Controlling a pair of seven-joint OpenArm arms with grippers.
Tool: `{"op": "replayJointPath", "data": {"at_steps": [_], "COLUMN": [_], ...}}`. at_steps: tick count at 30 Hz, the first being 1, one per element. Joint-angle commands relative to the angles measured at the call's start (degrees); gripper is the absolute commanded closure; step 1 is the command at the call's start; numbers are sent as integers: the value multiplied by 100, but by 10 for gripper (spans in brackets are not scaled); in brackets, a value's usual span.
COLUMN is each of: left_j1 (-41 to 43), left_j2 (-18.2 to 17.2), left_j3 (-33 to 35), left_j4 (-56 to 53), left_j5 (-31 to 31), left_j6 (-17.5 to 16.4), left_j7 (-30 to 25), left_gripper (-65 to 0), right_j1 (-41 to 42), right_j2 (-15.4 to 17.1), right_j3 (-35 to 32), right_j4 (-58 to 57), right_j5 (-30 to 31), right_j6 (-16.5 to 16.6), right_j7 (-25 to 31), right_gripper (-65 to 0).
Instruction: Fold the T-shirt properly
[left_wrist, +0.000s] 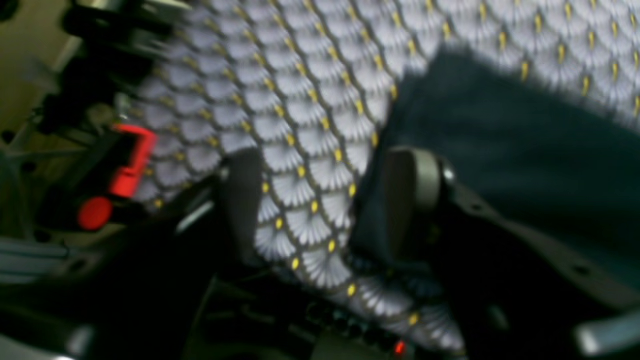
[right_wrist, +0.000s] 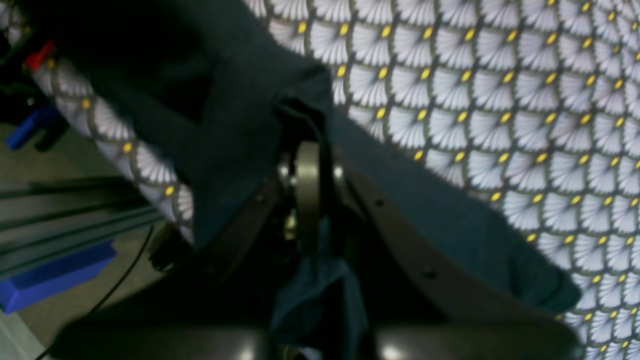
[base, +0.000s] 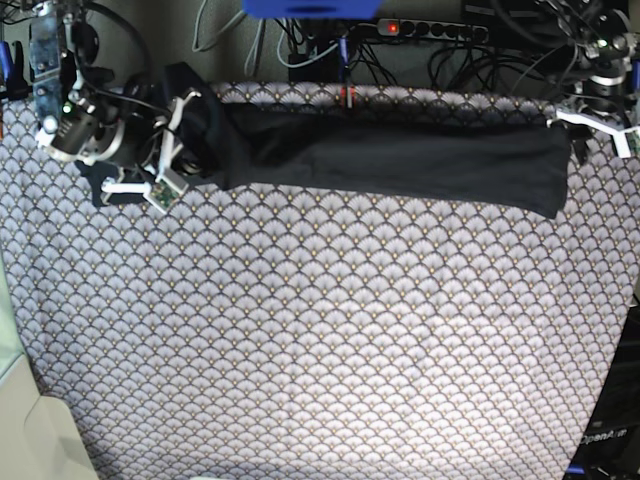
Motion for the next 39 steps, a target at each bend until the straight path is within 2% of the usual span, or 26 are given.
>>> {"op": "replayJointPath", "data": {"at_steps": [1,6,9,12,20,23,29,36,39], "left_j1": [-14,-181,-427,-770,-1517,-1508,-1500,-1482,-1482], "left_j2": [-62,-89,-106,-106,-150,-326,-414,-449,-449], "left_j3": [38,619,873,1014,970,777,3,-41,-41], "left_j4": [196,135,-111,-533,-1870,-2089,-2520,-2740,-2740], "left_j5": [-106,-80,-80,158,1055,1055,1107,1116,1116], "left_j6": [-15,21,56,56,56,65,3,3,3], "left_j7": [-130,-25,353,555,529,397,177,90,90], "left_gripper": [-312,-113,-48,-47,-47,-47,-47,-47,-47], "right_j1": [52,52,52,61,61,69,69,254,324], "right_j2": [60,60,60,60,77,77,86,86,60], "right_j3": [36,36,36,36,54,80,80,80,62], "right_j4": [82,82,82,82,82,82,82,73,47], "right_j5": [50,50,50,50,50,50,50,6,-451], "right_j6": [17,17,17,17,17,17,17,17,17], "right_j7": [115,115,115,115,115,115,115,106,-79], "right_gripper": [-4,-4,-4,-4,-4,-4,-4,-4,-4]}}
